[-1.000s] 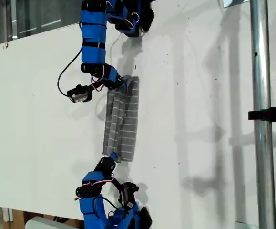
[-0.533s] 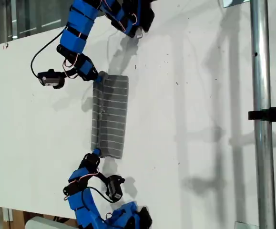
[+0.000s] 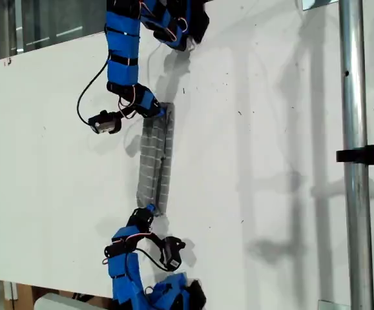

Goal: Grasp corners of a towel and fold twice.

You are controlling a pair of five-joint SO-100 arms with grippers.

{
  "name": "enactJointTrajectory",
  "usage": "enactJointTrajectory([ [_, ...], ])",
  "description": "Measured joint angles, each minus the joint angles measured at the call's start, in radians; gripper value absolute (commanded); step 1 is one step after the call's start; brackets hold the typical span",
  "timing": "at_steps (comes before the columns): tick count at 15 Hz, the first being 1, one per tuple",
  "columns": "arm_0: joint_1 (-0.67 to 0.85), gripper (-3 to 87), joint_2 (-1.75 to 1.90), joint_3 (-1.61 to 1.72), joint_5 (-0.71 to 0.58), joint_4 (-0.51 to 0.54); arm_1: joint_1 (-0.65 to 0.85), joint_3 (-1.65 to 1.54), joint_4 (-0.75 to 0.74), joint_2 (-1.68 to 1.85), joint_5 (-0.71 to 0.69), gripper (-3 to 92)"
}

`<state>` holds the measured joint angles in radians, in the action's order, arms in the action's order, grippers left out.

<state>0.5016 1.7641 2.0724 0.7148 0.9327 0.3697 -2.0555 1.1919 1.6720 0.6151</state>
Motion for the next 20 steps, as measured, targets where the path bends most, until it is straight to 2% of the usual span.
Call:
enactJointTrajectory([
  [1, -0.005, -1.0, 0.0, 0.015, 0.018, -0.017, -0.009, -0.006, -0.015, -0.023, 0.005, -0.2],
  [2, -0.005, 3.2, -0.006, 0.035, 0.04, -0.043, -0.011, -0.008, -0.028, -0.051, 0.005, 4.1],
  [3, -0.005, 9.7, -0.023, 0.061, 0.071, -0.086, -0.003, -0.008, -0.032, -0.078, 0.014, 16.5],
  [4, -0.003, 22.3, -0.044, 0.071, 0.121, -0.121, 0.015, -0.012, -0.031, -0.089, 0.028, 27.9],
  [5, -0.003, 32.2, -0.063, 0.069, 0.137, -0.109, 0.038, -0.012, -0.02, -0.084, 0.035, 35.9],
  [6, 0.006, 42.4, -0.084, 0.049, 0.14, -0.055, 0.06, -0.014, 0.018, -0.049, 0.037, 36.7],
  [8, 0.006, 87.1, -0.143, -0.067, 0.218, 0.183, 0.097, -0.014, 0.098, 0.101, 0.037, 35.1],
  [9, 0.008, 87.2, -0.169, -0.109, 0.311, 0.324, 0.114, -0.014, 0.146, 0.184, 0.037, 34.2],
  [10, 0.008, 87.0, -0.172, -0.135, 0.334, 0.44, 0.135, -0.014, 0.201, 0.275, 0.038, 33.6],
  [11, 0.008, 86.7, -0.158, -0.152, 0.333, 0.502, 0.163, -0.029, 0.233, 0.376, 0.049, 32.6],
  [13, -0.014, 86.0, -0.003, -0.158, 0.348, 0.557, 0.187, -0.094, 0.258, 0.555, 0.101, 31.5],
  [14, -0.037, 83.3, 0.095, -0.152, 0.37, 0.574, 0.181, -0.135, 0.256, 0.62, 0.153, 26.8],
  [15, -0.067, 79.2, 0.199, -0.12, 0.416, 0.588, 0.178, -0.186, 0.249, 0.69, 0.21, 27.7],
  [16, -0.112, 72.3, 0.293, -0.066, 0.474, 0.604, 0.179, -0.23, 0.247, 0.753, 0.249, 28.3],
  [17, -0.167, 59.3, 0.348, -0.02, 0.548, 0.632, 0.164, -0.249, 0.247, 0.81, 0.285, 27.5],
  [18, -0.252, 50.3, 0.405, 0.046, 0.637, 0.627, 0.138, -0.265, 0.253, 0.876, 0.316, 27.5],
  [20, -0.456, 32.2, 0.508, 0.216, 0.824, 0.466, 0.11, -0.325, 0.268, 0.976, 0.407, 28.4],
])
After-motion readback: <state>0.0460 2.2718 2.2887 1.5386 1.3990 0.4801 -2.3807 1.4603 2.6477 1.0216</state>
